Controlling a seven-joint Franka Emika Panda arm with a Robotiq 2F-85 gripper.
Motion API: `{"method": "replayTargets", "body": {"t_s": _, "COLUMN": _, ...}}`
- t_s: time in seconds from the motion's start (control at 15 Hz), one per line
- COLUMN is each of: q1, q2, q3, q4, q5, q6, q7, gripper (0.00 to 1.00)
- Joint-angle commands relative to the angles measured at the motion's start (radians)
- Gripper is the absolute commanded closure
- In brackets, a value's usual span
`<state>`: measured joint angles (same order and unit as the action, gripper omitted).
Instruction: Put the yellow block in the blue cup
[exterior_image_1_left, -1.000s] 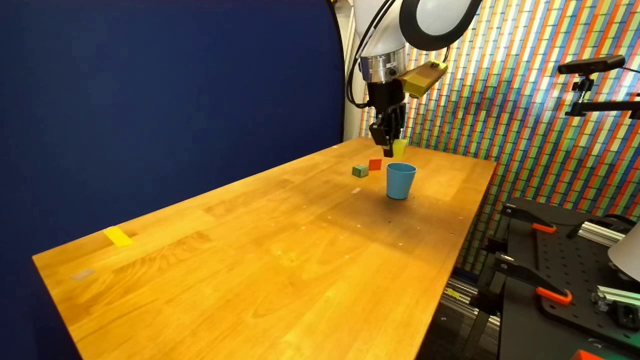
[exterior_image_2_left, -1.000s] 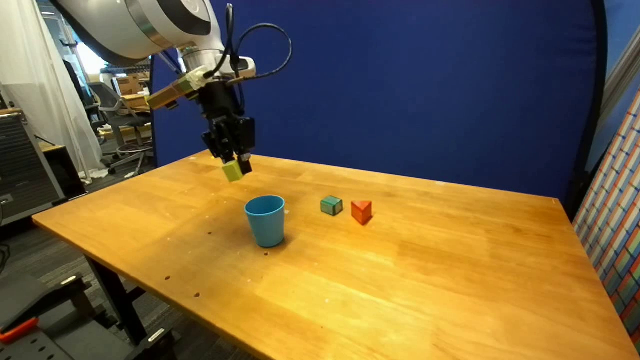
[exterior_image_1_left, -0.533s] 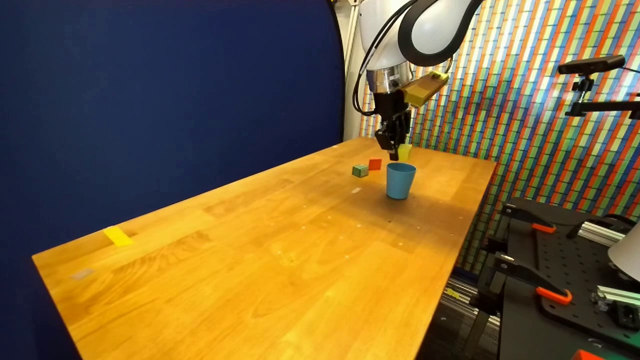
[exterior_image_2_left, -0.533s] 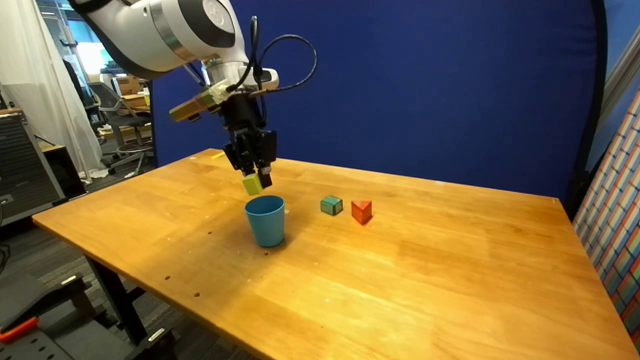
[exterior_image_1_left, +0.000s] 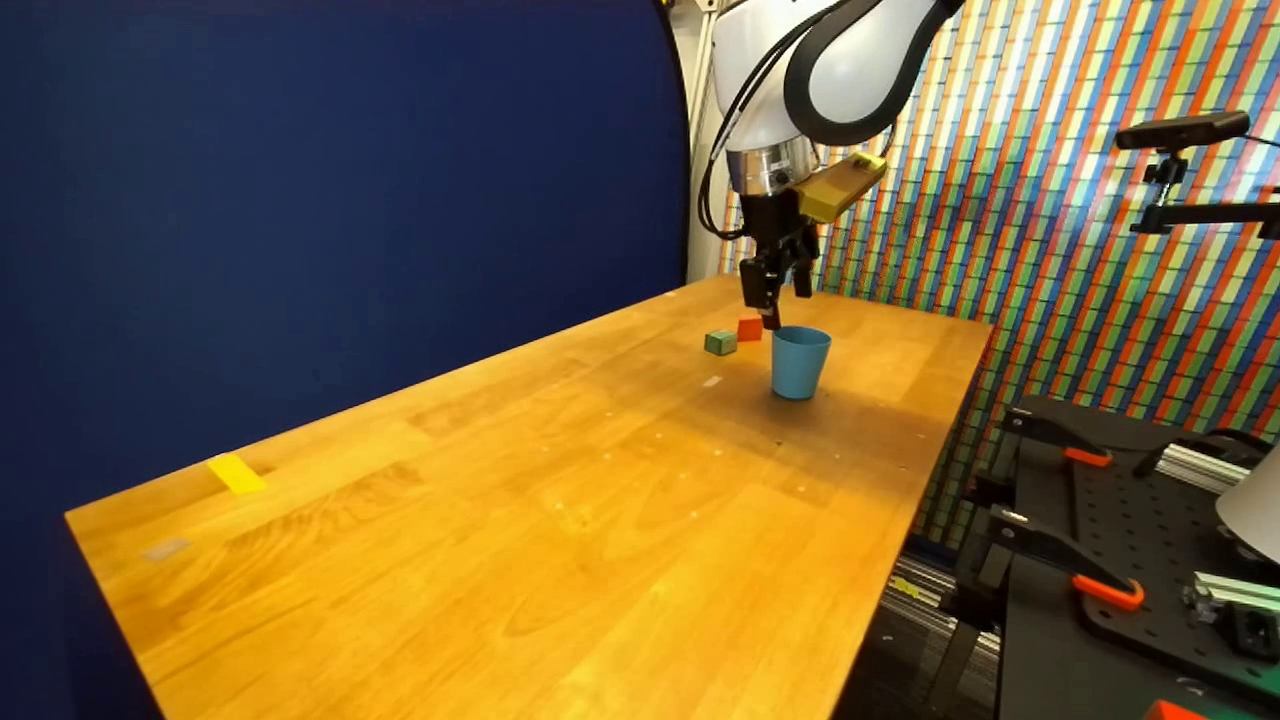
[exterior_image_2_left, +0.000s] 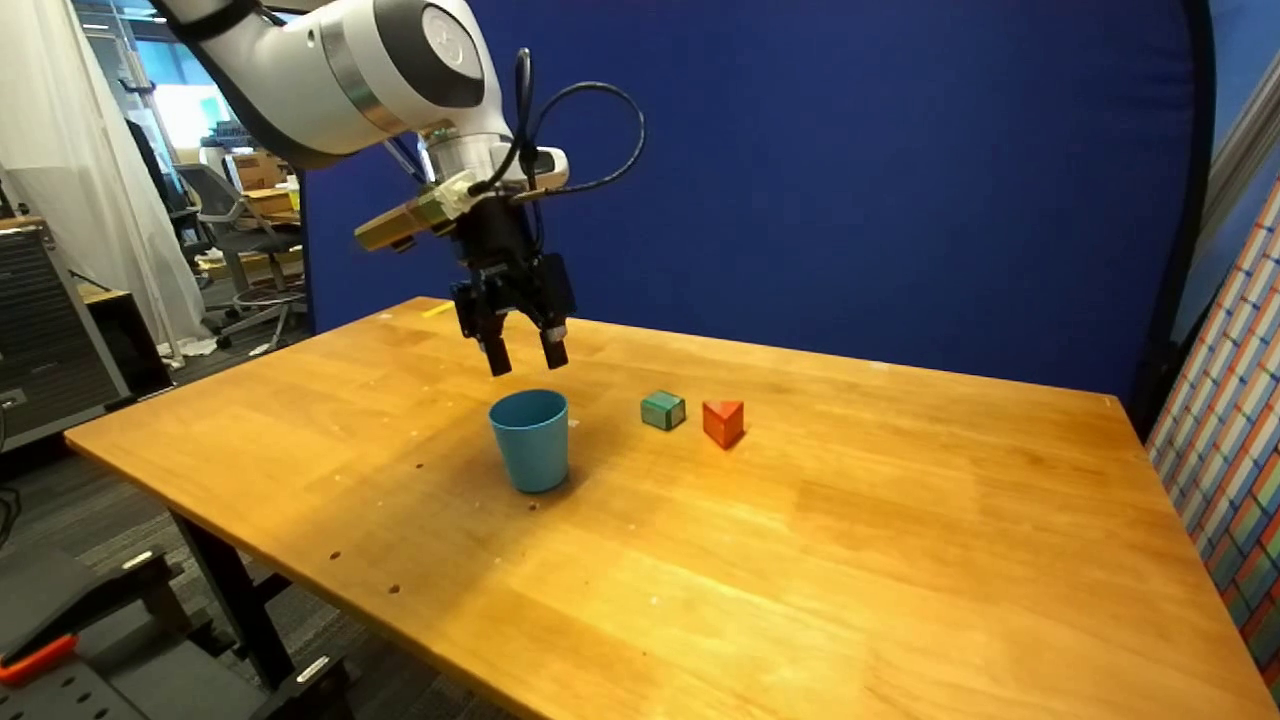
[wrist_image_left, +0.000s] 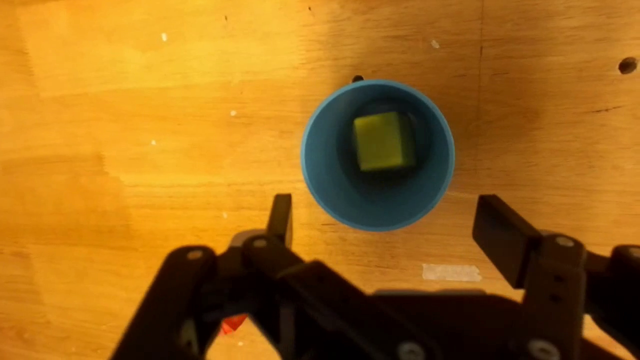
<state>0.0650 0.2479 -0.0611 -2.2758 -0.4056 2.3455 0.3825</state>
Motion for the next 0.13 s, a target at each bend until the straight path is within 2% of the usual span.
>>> {"method": "replayTargets", "body": {"t_s": 0.0, "q1": 0.005, "q2": 0.001, "q3": -0.005, "q4": 0.000, "q5": 0.003, "q6": -0.002, "q7": -0.002, "gripper": 0.02}}
{"method": "replayTargets", "body": {"t_s": 0.07, "q1": 0.005, "q2": 0.002, "q3": -0.005, "q4": -0.002, "q5": 0.003, "q6": -0.002, "q7": -0.002, "gripper": 0.00}}
